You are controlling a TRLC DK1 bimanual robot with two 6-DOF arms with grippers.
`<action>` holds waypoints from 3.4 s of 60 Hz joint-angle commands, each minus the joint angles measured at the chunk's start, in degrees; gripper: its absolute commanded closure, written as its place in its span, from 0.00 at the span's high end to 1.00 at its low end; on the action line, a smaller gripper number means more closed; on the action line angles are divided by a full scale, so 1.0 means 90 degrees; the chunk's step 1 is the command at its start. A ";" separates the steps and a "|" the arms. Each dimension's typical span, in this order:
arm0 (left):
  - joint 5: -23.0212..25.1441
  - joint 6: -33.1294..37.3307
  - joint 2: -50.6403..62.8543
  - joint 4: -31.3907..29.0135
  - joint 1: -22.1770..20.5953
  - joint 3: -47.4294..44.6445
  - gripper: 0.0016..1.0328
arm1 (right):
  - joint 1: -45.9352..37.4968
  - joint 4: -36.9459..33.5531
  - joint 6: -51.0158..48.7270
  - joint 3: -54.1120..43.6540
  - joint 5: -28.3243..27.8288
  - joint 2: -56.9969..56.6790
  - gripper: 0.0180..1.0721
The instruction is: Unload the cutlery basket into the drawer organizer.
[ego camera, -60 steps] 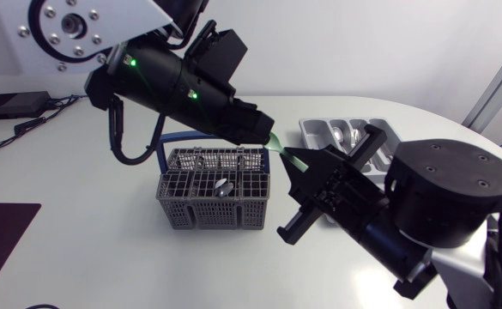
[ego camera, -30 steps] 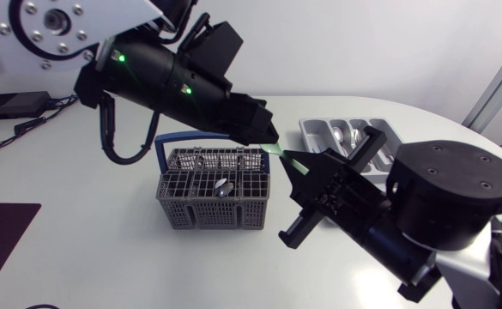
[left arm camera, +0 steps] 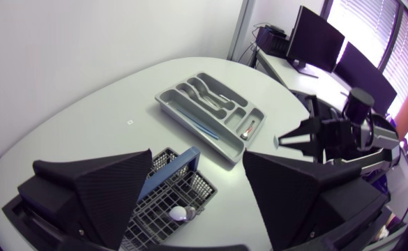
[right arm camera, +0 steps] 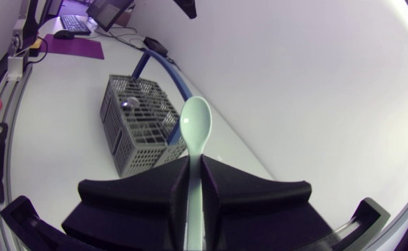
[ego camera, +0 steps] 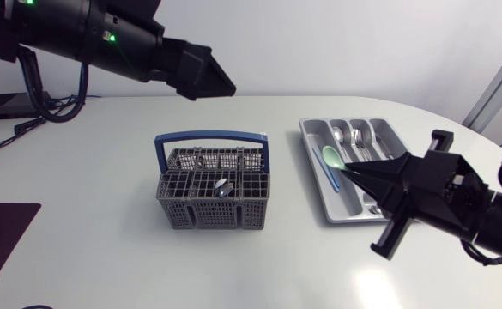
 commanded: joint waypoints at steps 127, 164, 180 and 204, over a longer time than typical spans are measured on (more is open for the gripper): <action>-0.2211 0.4249 -0.1212 0.1559 -0.1268 -0.3907 0.83 | -0.4795 -0.2008 -0.6467 0.1945 -0.1861 0.5312 0.69; -0.2836 0.3077 -0.1368 0.4684 -0.1365 -0.5479 0.53 | -0.4512 -0.1823 -0.4602 0.0578 -0.2632 0.2734 0.72; -0.2836 0.2784 -0.1085 0.4967 -0.1414 -0.5567 0.45 | -0.4336 -0.1813 -0.4250 0.0441 -0.2632 0.2362 0.75; -0.3226 0.2364 -0.0812 0.5075 -0.1590 -0.5635 0.57 | -0.3945 -0.1676 -0.3909 0.0334 -0.2574 0.2275 0.75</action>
